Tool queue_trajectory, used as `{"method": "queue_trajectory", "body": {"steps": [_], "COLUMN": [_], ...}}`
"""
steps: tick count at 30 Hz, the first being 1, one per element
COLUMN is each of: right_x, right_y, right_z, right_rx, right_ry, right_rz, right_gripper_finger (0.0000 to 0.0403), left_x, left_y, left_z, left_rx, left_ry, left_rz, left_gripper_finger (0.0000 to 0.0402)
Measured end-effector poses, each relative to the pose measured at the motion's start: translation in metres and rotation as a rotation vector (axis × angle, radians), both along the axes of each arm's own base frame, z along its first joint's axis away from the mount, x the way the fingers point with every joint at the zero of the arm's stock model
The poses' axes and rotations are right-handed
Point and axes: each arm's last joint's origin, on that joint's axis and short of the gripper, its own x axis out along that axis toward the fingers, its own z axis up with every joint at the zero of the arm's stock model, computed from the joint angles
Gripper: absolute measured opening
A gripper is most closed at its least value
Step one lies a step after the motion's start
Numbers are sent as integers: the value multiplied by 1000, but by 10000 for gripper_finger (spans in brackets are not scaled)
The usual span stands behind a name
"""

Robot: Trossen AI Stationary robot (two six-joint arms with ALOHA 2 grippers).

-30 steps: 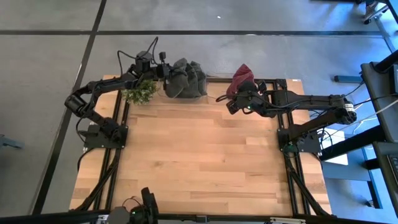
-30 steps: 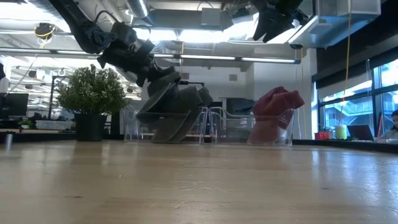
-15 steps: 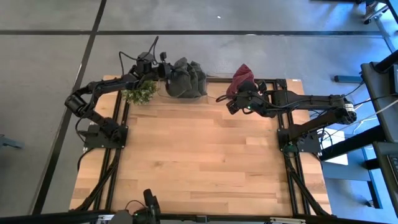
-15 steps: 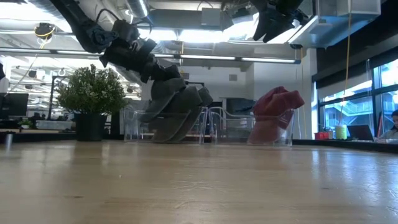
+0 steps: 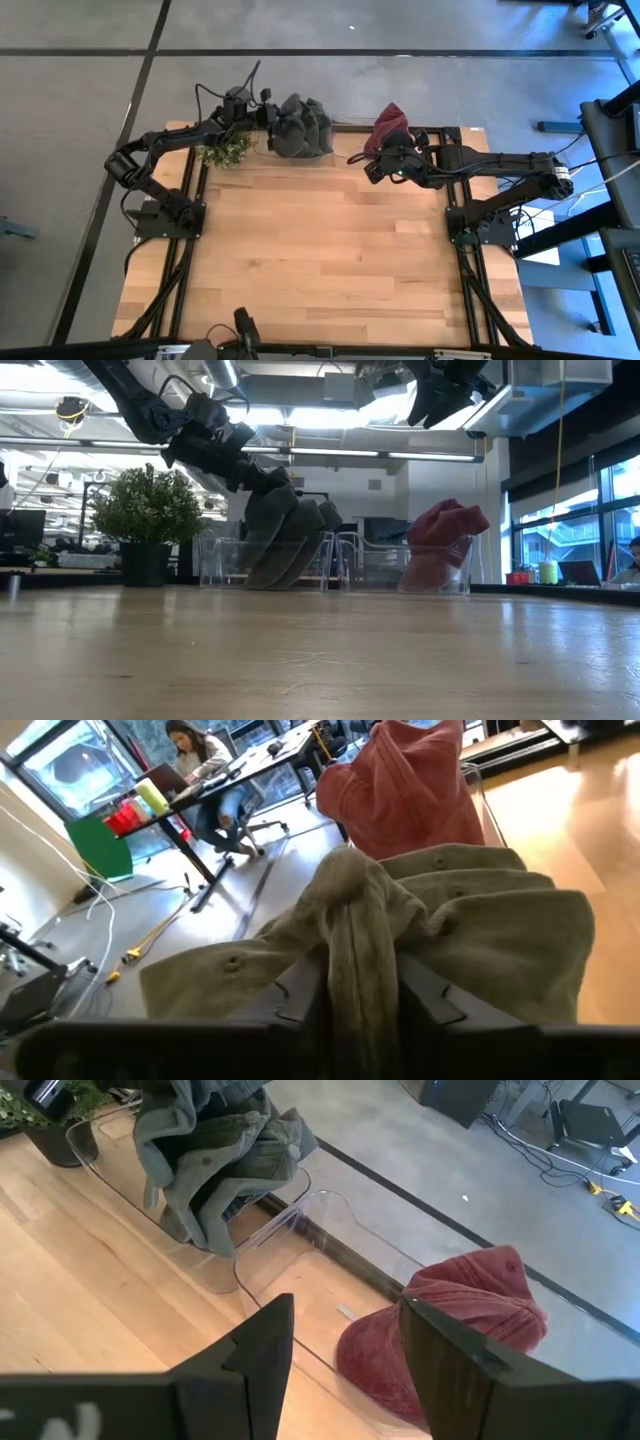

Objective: Pick & Place hat
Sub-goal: Put the black cap into the left transparent bin

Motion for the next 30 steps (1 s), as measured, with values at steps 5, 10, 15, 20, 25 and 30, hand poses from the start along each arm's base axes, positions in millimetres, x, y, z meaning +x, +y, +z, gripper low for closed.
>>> {"method": "queue_trajectory", "body": {"steps": [5, 10, 15, 20, 25, 30], "right_x": [0, -1, -1, -1, -1, -2], "right_y": [0, 0, 0, 0, -3, -10], "right_z": [0, -1, -1, -1, -1, -1], "right_rx": [0, -12, -20, -33, -44, -41], "right_ry": [6, 35, 49, 71, 91, 90], "right_rz": [0, 17, 26, 42, 45, 18], "right_gripper_finger": [184, 184, 184, 184, 184, 184], "left_x": [0, -1, -9, -16, -15, -13], "left_y": [0, 0, -4, -14, -22, -24], "left_z": [0, 1, 15, 20, 9, 8], "left_rx": [-67, -140, -198, -230, -282, -268], "left_ry": [-25, -53, -113, -53, 52, 77], "left_rz": [20, 40, 69, 67, 45, 84], "left_gripper_finger": [136, 192, 224, 233, 233, 233]}}
